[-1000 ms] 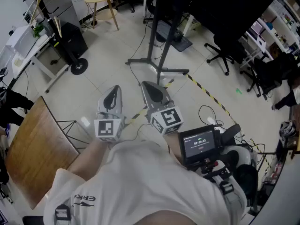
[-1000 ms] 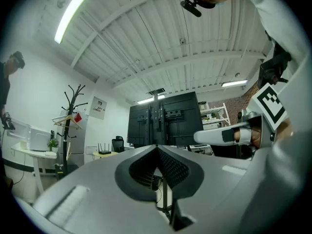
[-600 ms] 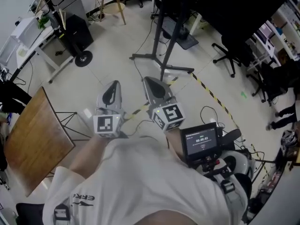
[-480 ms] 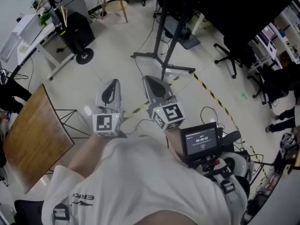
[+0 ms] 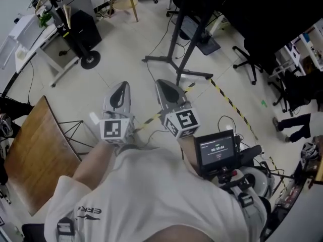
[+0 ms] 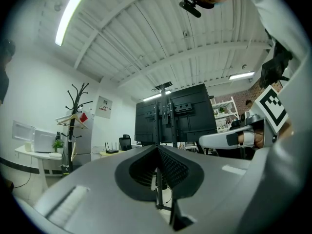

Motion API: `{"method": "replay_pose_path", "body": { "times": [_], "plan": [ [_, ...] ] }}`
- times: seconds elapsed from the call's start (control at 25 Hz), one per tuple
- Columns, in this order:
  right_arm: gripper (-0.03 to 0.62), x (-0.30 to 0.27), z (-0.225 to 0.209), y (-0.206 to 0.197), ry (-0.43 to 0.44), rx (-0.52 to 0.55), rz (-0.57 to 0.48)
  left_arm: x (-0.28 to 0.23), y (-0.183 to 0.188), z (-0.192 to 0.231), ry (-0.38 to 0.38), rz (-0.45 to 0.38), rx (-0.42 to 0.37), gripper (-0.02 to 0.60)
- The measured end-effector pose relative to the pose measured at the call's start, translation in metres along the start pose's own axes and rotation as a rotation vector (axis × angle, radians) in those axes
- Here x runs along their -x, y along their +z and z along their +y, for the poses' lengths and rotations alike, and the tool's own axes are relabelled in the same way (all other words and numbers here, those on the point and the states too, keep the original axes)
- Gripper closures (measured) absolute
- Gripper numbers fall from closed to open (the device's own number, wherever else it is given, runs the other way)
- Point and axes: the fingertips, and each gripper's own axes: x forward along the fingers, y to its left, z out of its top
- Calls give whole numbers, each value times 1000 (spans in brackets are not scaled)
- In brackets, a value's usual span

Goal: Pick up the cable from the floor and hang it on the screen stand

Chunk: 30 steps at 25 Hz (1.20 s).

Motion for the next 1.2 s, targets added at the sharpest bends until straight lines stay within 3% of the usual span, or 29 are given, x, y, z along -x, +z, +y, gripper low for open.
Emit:
{"method": "replay_pose_path", "body": {
  "times": [0.24,0.4,0.76,0.96,1.2],
  "plan": [
    [580,-64,-27,4,-88,13,10,-65,-13,53,-47,-23,30,580],
    [580,-119,-31,14,-128,20,4,-102,-1,93,-93,-42,38,580],
    [580,-217,-13,18,-122,33,9,-148,5,170,-110,-62,36,580],
    [580,-237,-19,16,-120,35,24,-166,2,183,-113,-60,48,580],
    [580,-252,-63,14,-132,37,21,-213,-7,172,-130,-57,34,580]
  ]
}}
